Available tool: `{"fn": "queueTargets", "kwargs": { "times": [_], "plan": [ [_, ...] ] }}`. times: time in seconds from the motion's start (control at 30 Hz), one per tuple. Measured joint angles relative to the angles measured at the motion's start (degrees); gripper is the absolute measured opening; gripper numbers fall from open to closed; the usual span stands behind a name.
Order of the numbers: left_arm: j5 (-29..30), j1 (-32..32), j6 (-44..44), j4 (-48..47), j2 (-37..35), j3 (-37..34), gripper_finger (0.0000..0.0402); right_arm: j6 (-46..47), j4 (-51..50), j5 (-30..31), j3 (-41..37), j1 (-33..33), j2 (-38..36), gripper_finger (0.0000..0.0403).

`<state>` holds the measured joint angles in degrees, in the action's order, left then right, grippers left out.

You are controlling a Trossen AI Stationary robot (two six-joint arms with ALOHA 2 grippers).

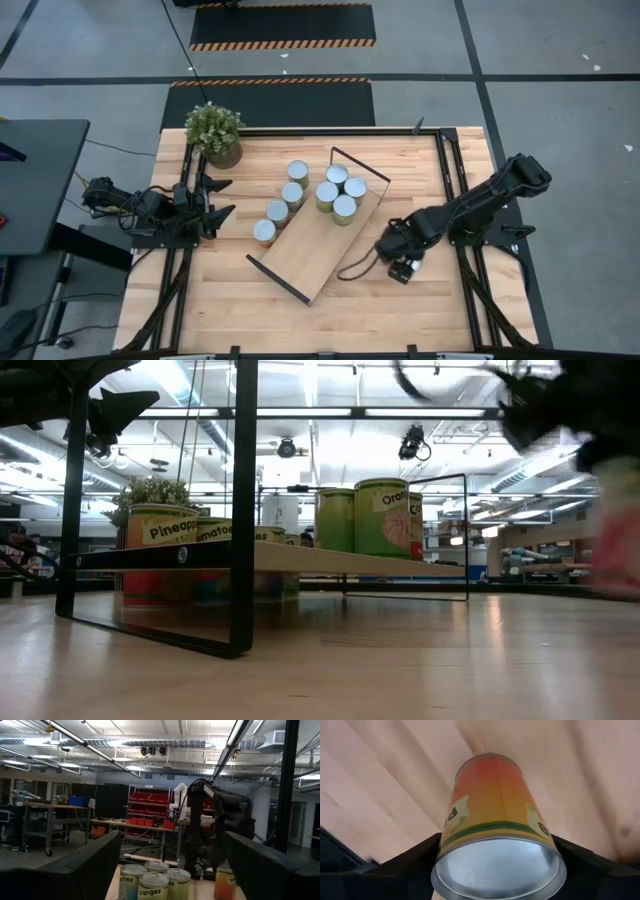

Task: Pick and place cans onto a shelf
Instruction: Put the right canned pineapple on the shelf

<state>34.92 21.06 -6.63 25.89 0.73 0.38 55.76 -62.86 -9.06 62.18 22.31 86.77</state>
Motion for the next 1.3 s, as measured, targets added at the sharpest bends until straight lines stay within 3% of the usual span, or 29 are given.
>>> {"fn": "queueTargets", "kwargs": {
  "times": [0.13, 0.43, 0.67, 0.93, 1.3],
  "plan": [
    [0.0, 0.0, 0.0, 0.0, 0.0, 0.0, 0.0355, -7.5, -4.1, 6.4, 10.1, -1.4, 5.3, 0.0324],
    [0.0, 0.0, 0.0, 0.2, 0.0, 0.0, 0.0355, -28.1, -22.5, 12.9, 40.4, -2.5, 25.5, 0.0325],
    [0.0, 0.0, 0.0, 0.2, 0.0, 0.0, 0.0355, -45.2, -26.9, 21.8, 57.3, -3.1, 35.0, 0.0325],
    [0.0, 0.0, 0.0, 0.2, 0.0, 0.0, 0.0355, -56.5, -27.0, 23.1, 60.7, -5.9, 41.1, 0.0328],
    [0.0, 0.0, -0.1, 0.2, 0.0, 0.0, 0.0355, -58.8, -27.2, 27.7, 60.8, -7.3, 41.6, 0.0397]
  ]
}}
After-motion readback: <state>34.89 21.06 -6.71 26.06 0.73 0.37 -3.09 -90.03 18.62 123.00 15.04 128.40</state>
